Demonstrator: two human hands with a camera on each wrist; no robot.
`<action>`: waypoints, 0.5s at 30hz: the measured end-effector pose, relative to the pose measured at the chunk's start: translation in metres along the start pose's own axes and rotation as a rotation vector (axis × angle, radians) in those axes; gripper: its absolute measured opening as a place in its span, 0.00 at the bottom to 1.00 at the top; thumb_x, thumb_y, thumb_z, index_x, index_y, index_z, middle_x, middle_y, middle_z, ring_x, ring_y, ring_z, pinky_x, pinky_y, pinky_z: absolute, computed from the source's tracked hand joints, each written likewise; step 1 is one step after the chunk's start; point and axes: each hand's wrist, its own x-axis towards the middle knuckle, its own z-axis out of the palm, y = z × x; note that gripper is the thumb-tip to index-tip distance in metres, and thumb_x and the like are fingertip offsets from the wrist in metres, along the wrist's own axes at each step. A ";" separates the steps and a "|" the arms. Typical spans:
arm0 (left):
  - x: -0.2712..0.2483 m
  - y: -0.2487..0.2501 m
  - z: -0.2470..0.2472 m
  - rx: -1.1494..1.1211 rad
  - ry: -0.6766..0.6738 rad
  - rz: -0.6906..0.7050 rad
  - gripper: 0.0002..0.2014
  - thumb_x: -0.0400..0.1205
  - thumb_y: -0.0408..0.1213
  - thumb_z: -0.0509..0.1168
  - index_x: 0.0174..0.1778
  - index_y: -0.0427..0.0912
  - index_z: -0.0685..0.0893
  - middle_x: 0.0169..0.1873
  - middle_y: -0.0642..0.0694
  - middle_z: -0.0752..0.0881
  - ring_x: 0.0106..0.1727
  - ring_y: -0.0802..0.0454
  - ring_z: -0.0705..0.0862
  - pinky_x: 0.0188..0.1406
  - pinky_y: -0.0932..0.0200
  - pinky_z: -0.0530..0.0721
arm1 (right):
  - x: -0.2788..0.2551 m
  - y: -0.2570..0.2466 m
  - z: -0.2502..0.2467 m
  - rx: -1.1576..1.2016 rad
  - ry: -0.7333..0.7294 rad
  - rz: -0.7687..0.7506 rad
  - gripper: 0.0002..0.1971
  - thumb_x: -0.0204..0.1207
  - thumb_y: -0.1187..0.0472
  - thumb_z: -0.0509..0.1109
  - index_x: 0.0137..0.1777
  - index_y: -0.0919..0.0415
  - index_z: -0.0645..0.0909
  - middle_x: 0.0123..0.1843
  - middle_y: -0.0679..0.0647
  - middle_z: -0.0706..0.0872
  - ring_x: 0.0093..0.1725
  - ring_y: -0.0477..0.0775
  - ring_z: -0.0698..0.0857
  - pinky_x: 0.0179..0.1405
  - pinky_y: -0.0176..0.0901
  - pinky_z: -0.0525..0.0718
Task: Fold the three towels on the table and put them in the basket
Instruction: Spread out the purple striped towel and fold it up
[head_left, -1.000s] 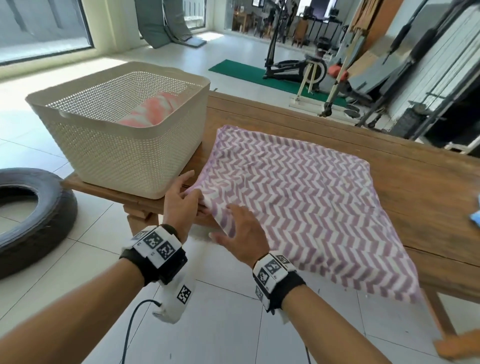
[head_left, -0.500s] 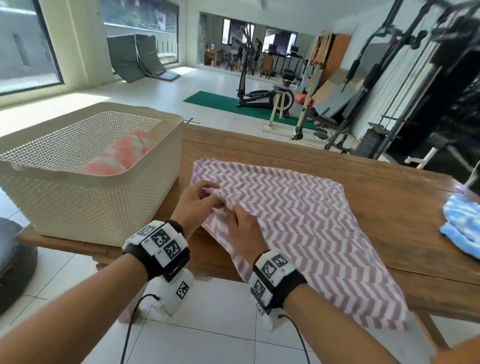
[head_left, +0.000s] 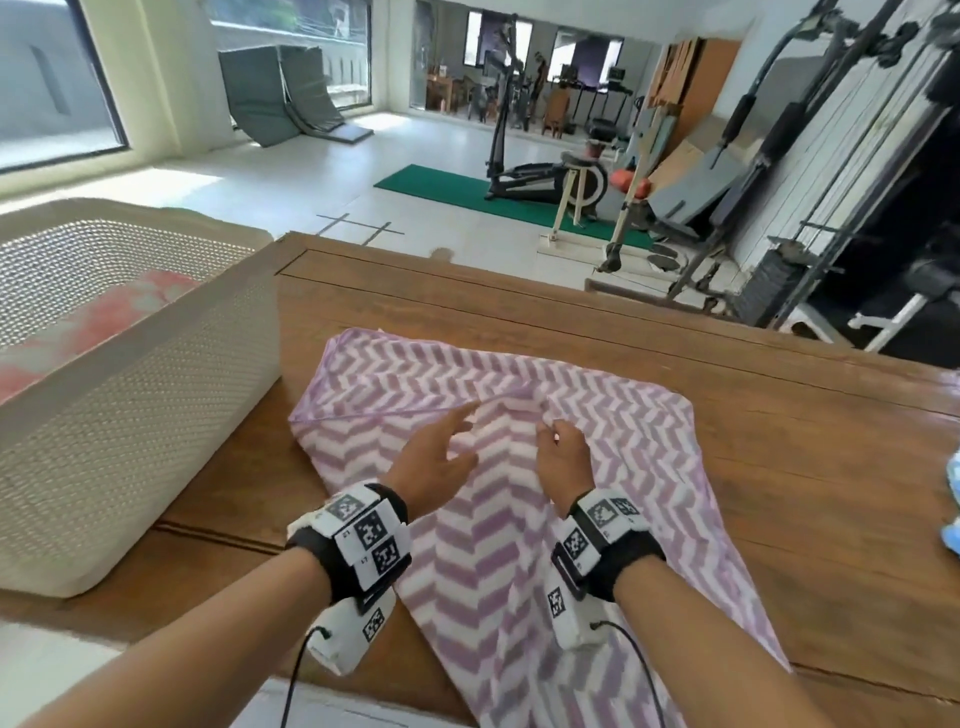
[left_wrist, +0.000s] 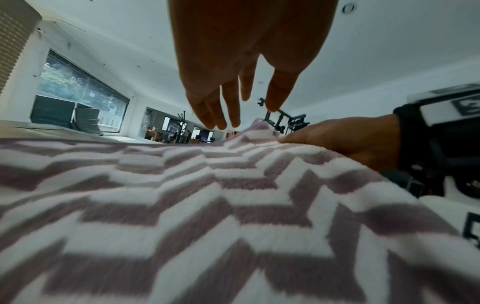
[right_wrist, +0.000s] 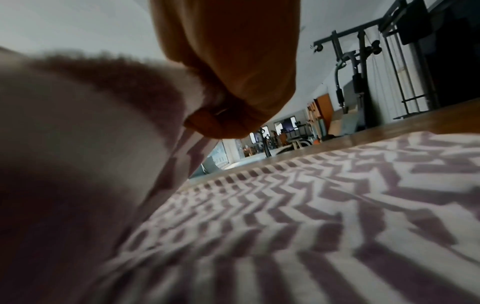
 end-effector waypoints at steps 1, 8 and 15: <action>0.007 -0.006 0.010 0.078 -0.030 -0.034 0.29 0.84 0.36 0.62 0.81 0.53 0.62 0.75 0.49 0.72 0.74 0.52 0.71 0.67 0.61 0.71 | 0.012 0.012 -0.003 -0.028 -0.036 0.069 0.18 0.86 0.59 0.55 0.32 0.56 0.62 0.33 0.50 0.67 0.41 0.53 0.70 0.38 0.44 0.66; 0.037 -0.064 0.060 0.682 -0.313 -0.249 0.39 0.81 0.58 0.61 0.84 0.57 0.48 0.84 0.47 0.48 0.84 0.44 0.44 0.83 0.41 0.46 | 0.044 0.078 0.000 -0.157 -0.472 0.356 0.33 0.74 0.54 0.74 0.74 0.65 0.65 0.68 0.58 0.78 0.65 0.59 0.79 0.55 0.43 0.79; 0.053 -0.080 0.075 0.829 -0.477 -0.407 0.56 0.67 0.74 0.63 0.82 0.61 0.35 0.82 0.45 0.32 0.82 0.39 0.32 0.76 0.26 0.36 | 0.037 0.070 -0.009 -0.120 -0.549 0.317 0.35 0.70 0.55 0.79 0.73 0.58 0.65 0.67 0.52 0.80 0.60 0.55 0.82 0.45 0.46 0.87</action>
